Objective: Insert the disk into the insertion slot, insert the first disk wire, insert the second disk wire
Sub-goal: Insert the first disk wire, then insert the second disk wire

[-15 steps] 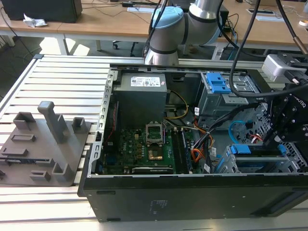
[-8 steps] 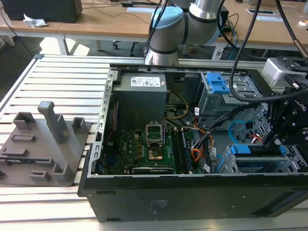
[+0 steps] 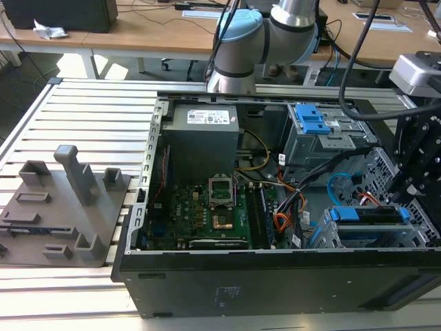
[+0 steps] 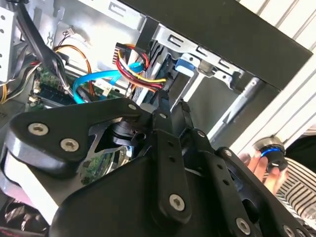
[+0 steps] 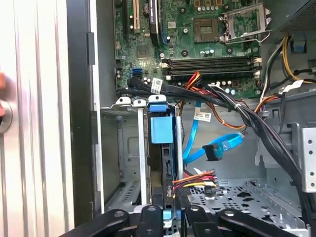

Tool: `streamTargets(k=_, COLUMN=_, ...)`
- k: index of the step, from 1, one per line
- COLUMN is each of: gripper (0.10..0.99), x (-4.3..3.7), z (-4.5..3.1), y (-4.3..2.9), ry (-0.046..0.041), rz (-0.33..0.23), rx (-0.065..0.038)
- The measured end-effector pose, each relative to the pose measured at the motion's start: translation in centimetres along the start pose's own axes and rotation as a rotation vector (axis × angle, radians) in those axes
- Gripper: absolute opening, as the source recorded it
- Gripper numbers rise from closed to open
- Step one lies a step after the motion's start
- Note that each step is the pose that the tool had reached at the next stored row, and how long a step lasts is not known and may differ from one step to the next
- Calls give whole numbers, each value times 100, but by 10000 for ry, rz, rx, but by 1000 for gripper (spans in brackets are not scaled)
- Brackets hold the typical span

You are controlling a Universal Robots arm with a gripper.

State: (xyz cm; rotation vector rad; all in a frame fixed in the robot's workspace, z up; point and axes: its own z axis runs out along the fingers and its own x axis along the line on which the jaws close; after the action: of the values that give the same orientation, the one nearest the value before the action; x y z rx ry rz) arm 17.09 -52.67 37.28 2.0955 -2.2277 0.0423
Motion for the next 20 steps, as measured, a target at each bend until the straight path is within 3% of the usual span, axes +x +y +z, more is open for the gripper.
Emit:
streamTargets(k=1, gripper=239, x=2, z=-40, y=1, ry=5, rz=1, rx=0)
streamTargets(k=3, gripper=106, x=8, z=-134, y=5, ry=31, rz=2, rx=2)
streamTargets(k=6, gripper=106, x=17, z=-253, y=9, ry=49, rz=2, rx=3)
streamTargets(k=20, gripper=106, x=19, z=-277, y=10, ry=49, rz=2, rx=3)
